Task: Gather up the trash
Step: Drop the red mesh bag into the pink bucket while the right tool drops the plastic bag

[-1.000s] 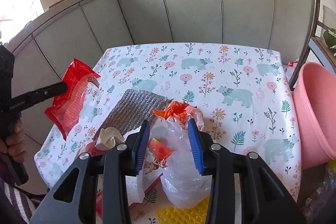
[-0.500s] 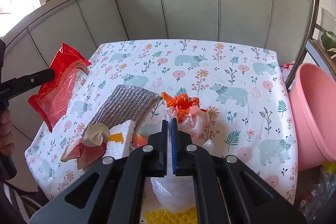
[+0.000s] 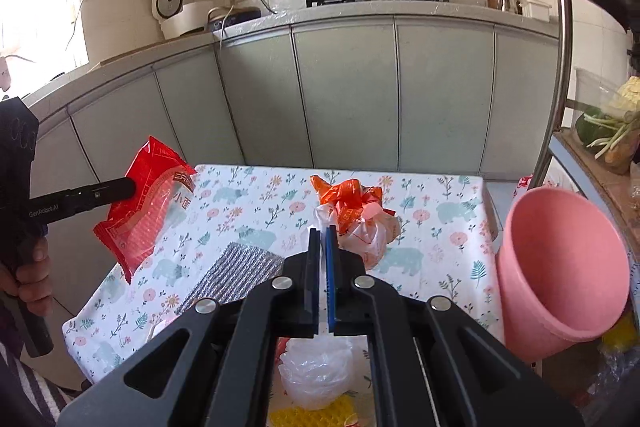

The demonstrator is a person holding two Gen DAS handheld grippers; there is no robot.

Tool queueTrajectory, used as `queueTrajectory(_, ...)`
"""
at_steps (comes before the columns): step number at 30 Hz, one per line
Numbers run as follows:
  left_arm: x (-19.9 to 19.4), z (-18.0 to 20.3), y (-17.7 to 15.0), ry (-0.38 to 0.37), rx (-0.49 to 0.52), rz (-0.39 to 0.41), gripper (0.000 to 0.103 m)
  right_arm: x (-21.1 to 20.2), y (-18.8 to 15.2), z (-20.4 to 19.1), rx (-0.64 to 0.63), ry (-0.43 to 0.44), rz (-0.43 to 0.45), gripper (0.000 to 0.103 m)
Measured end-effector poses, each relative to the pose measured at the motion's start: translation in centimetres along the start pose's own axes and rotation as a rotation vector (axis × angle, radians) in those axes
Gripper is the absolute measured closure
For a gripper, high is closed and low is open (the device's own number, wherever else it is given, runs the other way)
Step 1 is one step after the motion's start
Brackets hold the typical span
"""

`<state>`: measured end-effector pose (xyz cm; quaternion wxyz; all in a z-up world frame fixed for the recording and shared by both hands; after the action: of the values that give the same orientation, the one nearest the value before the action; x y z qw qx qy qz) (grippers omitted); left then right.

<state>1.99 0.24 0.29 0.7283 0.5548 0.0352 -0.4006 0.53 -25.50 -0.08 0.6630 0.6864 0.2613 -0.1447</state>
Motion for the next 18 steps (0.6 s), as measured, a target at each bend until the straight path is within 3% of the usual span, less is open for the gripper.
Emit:
queueTrajectory(7, 0.1, 3.5, 2.3, -0.062, 0.071, 0.055, 0.102, -3.2, 1.7, 2.0, 0.033, -0.051, 0.114, 0.1)
queueTrajectory(18, 2.2, 10.1, 5.6, -0.164, 0.19, 0.101, 0.102, -6.3, 2.0, 6.6, 0.104, -0.155, 0.192, 0.1)
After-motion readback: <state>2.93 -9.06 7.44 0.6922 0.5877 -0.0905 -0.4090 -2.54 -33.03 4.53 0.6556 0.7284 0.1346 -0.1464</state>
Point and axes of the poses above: each gripper's, at about its wrist camera, not at the fingertips, and x roughly the way its jaws point, z to its right, y to its top, the point moved 2 cm from there along x, roughly the way its jaws point, and after that the axes turned 8 degrees about -y, right-handed, at the moved point
